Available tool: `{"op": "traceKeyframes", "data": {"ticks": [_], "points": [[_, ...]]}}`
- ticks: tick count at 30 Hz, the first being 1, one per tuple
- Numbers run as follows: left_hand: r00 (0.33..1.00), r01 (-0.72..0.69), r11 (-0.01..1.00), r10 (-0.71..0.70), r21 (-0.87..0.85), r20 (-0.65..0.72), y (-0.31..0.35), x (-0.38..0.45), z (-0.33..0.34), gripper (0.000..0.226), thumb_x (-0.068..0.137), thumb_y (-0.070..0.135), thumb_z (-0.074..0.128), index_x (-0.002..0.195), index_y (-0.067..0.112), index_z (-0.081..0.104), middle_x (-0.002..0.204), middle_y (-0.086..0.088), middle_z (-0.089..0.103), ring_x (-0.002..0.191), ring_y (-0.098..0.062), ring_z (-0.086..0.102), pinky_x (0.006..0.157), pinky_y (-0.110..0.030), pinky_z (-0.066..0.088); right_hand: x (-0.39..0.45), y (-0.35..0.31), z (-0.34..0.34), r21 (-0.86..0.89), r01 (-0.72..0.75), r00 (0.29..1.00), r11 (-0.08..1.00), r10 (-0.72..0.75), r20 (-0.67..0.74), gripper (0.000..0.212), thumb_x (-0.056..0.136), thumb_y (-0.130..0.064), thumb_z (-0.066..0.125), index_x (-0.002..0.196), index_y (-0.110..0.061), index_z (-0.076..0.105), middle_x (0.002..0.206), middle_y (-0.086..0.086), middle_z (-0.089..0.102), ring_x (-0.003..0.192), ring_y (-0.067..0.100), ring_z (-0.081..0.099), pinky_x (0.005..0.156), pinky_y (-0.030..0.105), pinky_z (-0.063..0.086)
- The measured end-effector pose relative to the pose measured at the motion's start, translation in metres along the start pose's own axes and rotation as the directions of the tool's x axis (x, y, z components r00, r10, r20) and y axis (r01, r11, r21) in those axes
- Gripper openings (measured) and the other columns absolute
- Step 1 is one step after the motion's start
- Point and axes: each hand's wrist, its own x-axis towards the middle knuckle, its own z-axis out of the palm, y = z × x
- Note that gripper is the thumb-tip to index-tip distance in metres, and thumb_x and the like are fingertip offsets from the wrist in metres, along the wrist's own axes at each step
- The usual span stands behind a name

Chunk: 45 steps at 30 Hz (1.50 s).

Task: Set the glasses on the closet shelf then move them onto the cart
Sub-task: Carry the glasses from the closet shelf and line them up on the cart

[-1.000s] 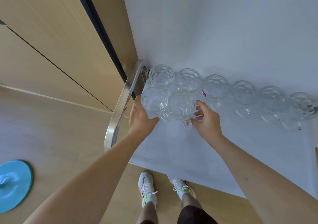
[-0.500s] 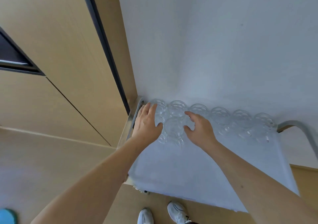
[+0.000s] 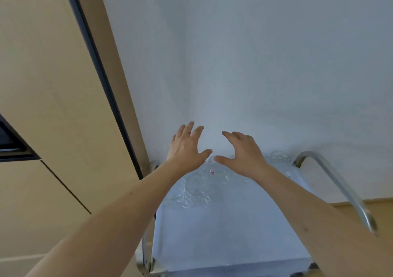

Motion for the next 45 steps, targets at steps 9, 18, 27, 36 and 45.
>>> {"op": "traceKeyframes", "data": {"ticks": [9, 18, 27, 36, 45], "points": [[0.964, -0.263, 0.964, 0.262, -0.028, -0.041, 0.129, 0.006, -0.016, 0.081, 0.09, 0.06, 0.062, 0.157, 0.028, 0.031, 0.167, -0.005, 0.022, 0.154, -0.028, 0.015, 0.123, -0.049, 0.022, -0.073, 0.055, -0.103, -0.171, -0.169, 0.979, 0.971, 0.145, -0.143, 0.089, 0.087, -0.067, 0.06, 0.158, -0.031, 0.021, 0.164, 0.007, 0.023, 0.15, 0.03, 0.018, 0.118, 0.048, 0.027], [0.896, -0.442, 0.883, 0.443, -0.159, -0.029, 0.313, -0.038, 0.009, 0.081, 0.089, 0.057, 0.066, 0.157, 0.028, 0.032, 0.167, -0.006, 0.021, 0.153, -0.028, 0.017, 0.121, -0.05, 0.025, -0.218, 0.166, -0.206, -0.211, -0.38, 0.915, 0.9, 0.333, -0.228, 0.089, 0.088, -0.065, 0.061, 0.159, -0.033, 0.018, 0.166, 0.008, 0.018, 0.151, 0.032, 0.015, 0.119, 0.049, 0.024], [0.77, -0.627, 0.759, 0.638, -0.176, 0.006, 0.479, -0.101, 0.047, 0.081, 0.089, 0.06, 0.064, 0.157, 0.029, 0.031, 0.167, -0.004, 0.02, 0.153, -0.026, 0.018, 0.12, -0.051, 0.027, -0.356, 0.252, -0.272, -0.159, -0.553, 0.813, 0.818, 0.487, -0.318, 0.09, 0.088, -0.065, 0.061, 0.16, -0.032, 0.016, 0.166, 0.008, 0.016, 0.151, 0.032, 0.016, 0.118, 0.049, 0.024], [0.653, -0.727, 0.643, 0.756, -0.241, 0.048, 0.613, -0.166, 0.084, 0.08, 0.09, 0.059, 0.063, 0.156, 0.028, 0.031, 0.164, -0.003, 0.026, 0.151, -0.025, 0.022, 0.12, -0.047, 0.027, -0.479, 0.314, -0.311, -0.087, -0.691, 0.685, 0.718, 0.612, -0.396, 0.089, 0.087, -0.063, 0.062, 0.159, -0.032, 0.019, 0.165, 0.008, 0.02, 0.15, 0.03, 0.02, 0.117, 0.046, 0.03], [0.508, -0.811, 0.521, 0.853, -0.265, 0.124, 0.714, -0.195, 0.121, 0.08, 0.089, 0.058, 0.064, 0.157, 0.029, 0.031, 0.165, -0.003, 0.024, 0.152, -0.024, 0.018, 0.121, -0.045, 0.024, -0.556, 0.369, -0.338, -0.028, -0.799, 0.544, 0.601, 0.701, -0.461, 0.09, 0.086, -0.059, 0.066, 0.159, -0.031, 0.022, 0.161, 0.006, 0.028, 0.144, 0.031, 0.032, 0.114, 0.048, 0.034]]}}
